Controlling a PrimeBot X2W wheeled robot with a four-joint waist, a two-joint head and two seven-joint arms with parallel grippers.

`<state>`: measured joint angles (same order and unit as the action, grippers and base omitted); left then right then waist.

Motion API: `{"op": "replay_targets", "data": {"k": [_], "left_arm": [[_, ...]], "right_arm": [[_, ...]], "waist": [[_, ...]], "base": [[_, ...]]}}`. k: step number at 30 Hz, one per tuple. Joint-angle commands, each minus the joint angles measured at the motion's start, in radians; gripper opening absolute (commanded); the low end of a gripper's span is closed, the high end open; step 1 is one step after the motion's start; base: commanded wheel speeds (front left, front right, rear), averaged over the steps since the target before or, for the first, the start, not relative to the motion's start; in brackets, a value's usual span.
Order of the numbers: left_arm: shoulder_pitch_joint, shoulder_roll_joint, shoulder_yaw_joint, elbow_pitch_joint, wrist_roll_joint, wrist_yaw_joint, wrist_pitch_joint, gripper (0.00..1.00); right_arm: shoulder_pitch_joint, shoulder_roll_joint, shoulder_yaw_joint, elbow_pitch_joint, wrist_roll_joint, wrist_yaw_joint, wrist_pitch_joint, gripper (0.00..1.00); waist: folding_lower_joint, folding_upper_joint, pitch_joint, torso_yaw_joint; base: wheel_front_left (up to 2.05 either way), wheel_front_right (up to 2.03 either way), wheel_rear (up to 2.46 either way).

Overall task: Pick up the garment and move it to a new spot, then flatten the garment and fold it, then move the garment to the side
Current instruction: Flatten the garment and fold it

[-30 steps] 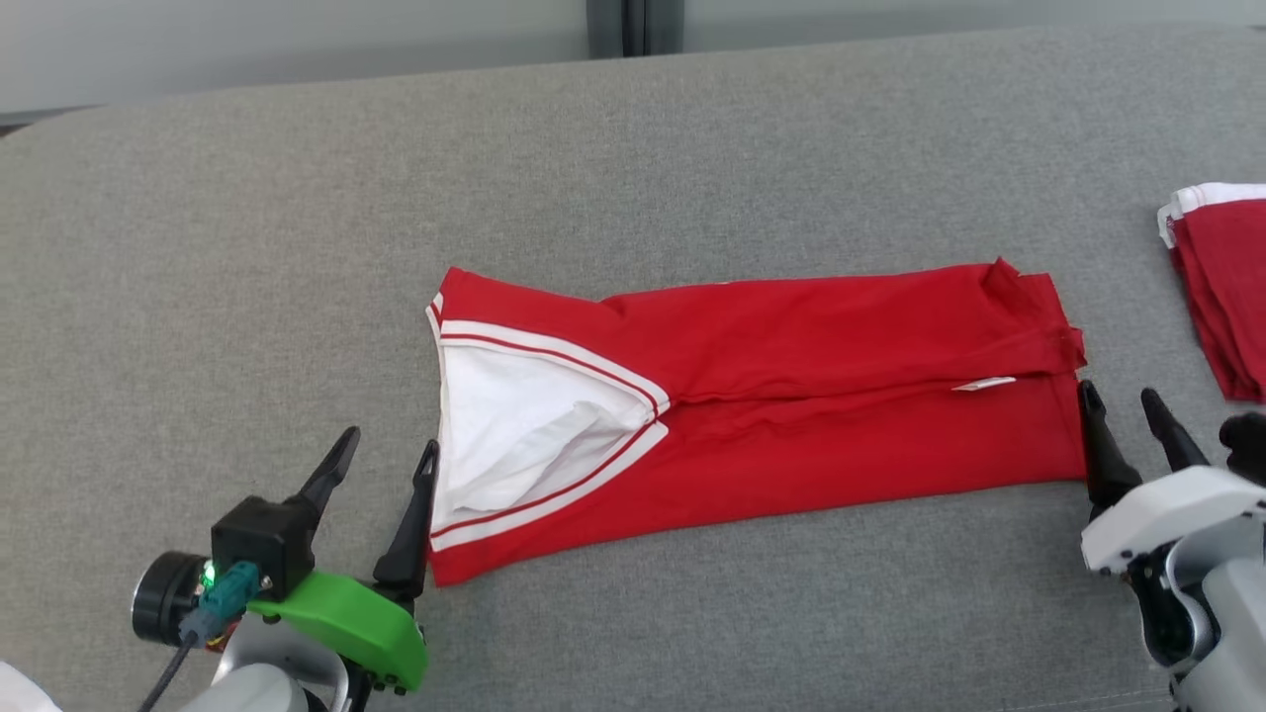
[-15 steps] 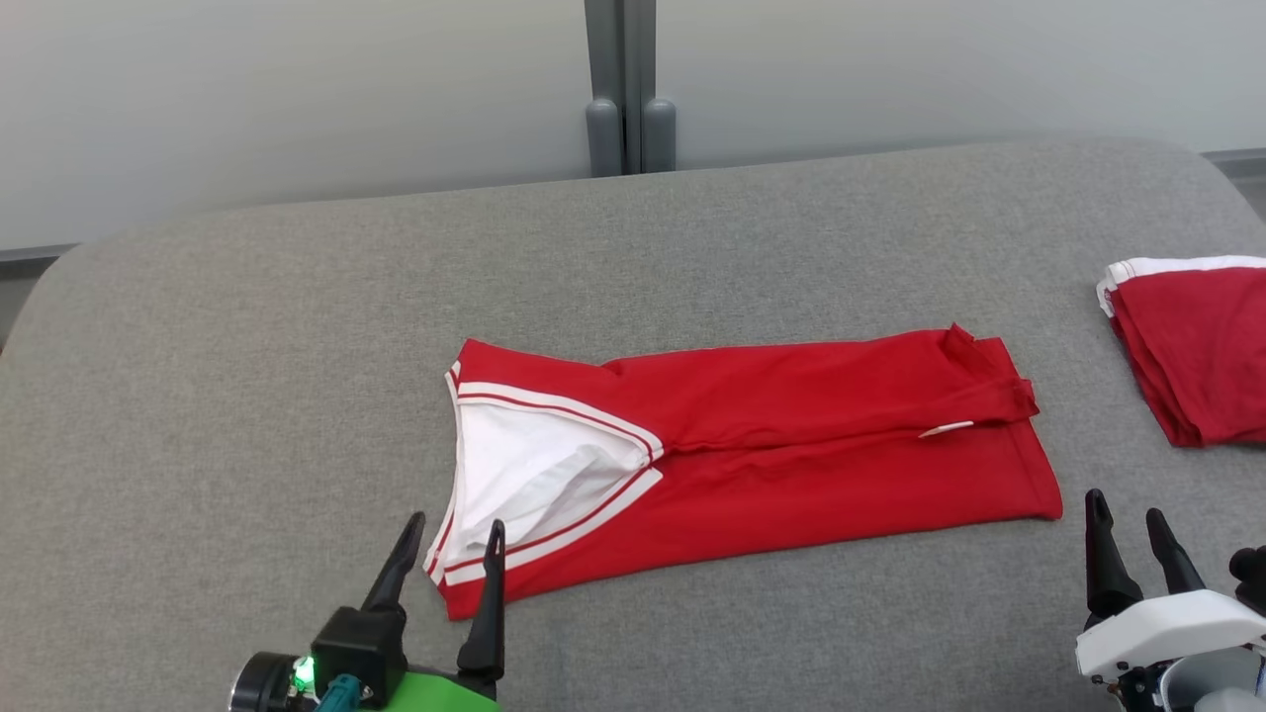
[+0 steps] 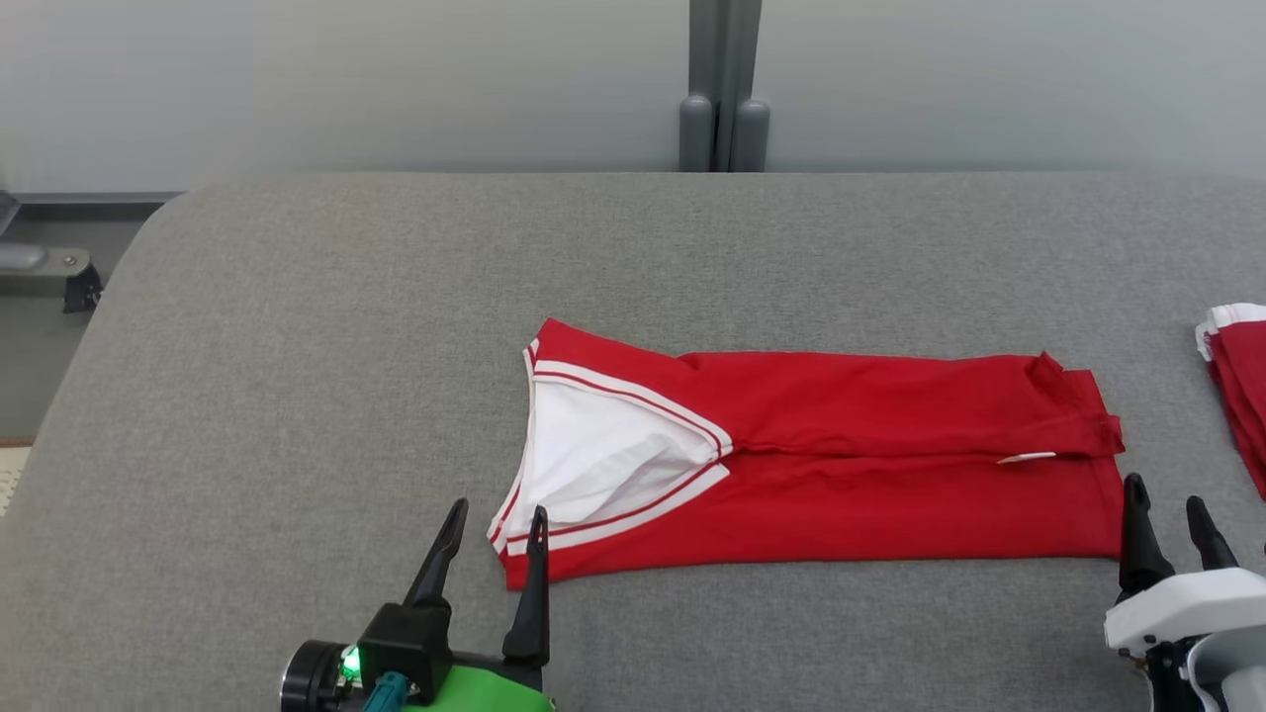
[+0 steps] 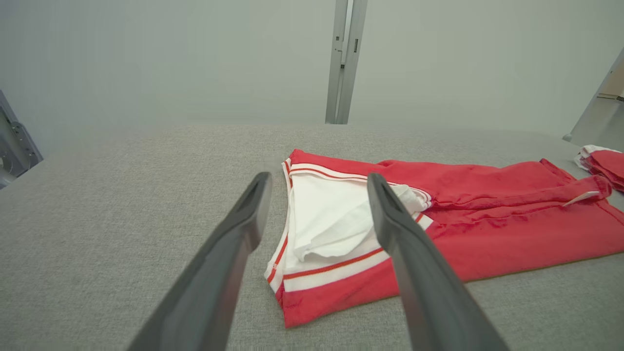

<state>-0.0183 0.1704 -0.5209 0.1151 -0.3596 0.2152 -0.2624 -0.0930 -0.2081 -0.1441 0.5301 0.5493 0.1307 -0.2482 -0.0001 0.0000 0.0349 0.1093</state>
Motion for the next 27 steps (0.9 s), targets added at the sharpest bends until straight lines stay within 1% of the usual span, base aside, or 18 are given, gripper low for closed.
{"op": "replay_targets", "data": {"k": [1, 6, 9, 14, 16, 21, 22, 23, 24, 27], "left_arm": [[0.015, -0.015, 0.014, 0.008, 0.021, -0.017, -0.003, 1.00], [0.009, -0.055, 0.054, 0.031, 0.064, -0.060, -0.003, 1.00], [-0.005, -0.076, 0.074, 0.045, 0.089, -0.083, -0.003, 1.00], [-0.025, -0.098, 0.097, 0.062, 0.109, -0.110, -0.003, 1.00], [-0.027, -0.107, 0.101, 0.067, 0.115, -0.119, -0.003, 1.00], [-0.022, -0.114, 0.117, 0.073, 0.126, -0.133, -0.003, 1.00], [-0.020, -0.115, 0.120, 0.075, 0.127, -0.136, -0.003, 1.00], [-0.020, -0.116, 0.121, 0.076, 0.127, -0.137, -0.003, 1.00], [-0.020, -0.117, 0.123, 0.078, 0.130, -0.141, -0.003, 1.00], [-0.023, -0.118, 0.129, 0.079, 0.134, -0.145, -0.003, 1.00]], "right_arm": [[-0.028, -0.005, -0.013, 0.014, -0.014, 0.000, 0.017, 1.00], [-0.135, -0.035, -0.068, 0.101, -0.022, 0.000, 0.084, 1.00], [-0.201, -0.063, -0.098, 0.176, -0.056, 0.000, 0.117, 1.00], [-0.271, -0.076, -0.122, 0.305, -0.103, 0.000, 0.151, 1.00], [-0.285, -0.069, -0.119, 0.350, -0.115, 0.000, 0.160, 1.00], [-0.279, -0.013, -0.071, 0.430, -0.119, 0.001, 0.199, 1.00], [-0.275, 0.001, -0.056, 0.440, -0.114, 0.001, 0.205, 0.55], [-0.271, 0.007, -0.048, 0.448, -0.111, 0.002, 0.207, 0.33], [-0.268, 0.010, -0.035, 0.458, -0.109, 0.002, 0.211, 0.00], [-0.263, -0.006, -0.011, 0.468, -0.097, -0.001, 0.197, 0.00]], "waist": [[0.0001, 0.0000, 0.037, 0.039], [0.0001, 0.0000, 0.075, 0.066], [0.0001, 0.0000, 0.097, 0.079], [0.0001, 0.0000, 0.122, 0.095], [0.0001, 0.0000, 0.126, 0.100], [0.0001, 0.0000, 0.128, 0.099], [0.0001, 0.0000, 0.126, 0.098], [0.0001, 0.0000, 0.125, 0.096], [0.0001, 0.0000, 0.123, 0.094], [0.0001, 0.0000, 0.117, 0.087]], "base": [[0.00, 0.00, 0.00], [0.00, 0.00, 0.00], [0.00, 0.00, 0.00], [0.00, 0.00, 0.00], [0.00, 0.00, 0.00], [0.00, 0.00, 0.00], [0.00, 0.00, 0.00], [0.00, 0.00, 0.00], [0.00, 0.00, 0.00], [0.00, 0.00, 0.00]]}}
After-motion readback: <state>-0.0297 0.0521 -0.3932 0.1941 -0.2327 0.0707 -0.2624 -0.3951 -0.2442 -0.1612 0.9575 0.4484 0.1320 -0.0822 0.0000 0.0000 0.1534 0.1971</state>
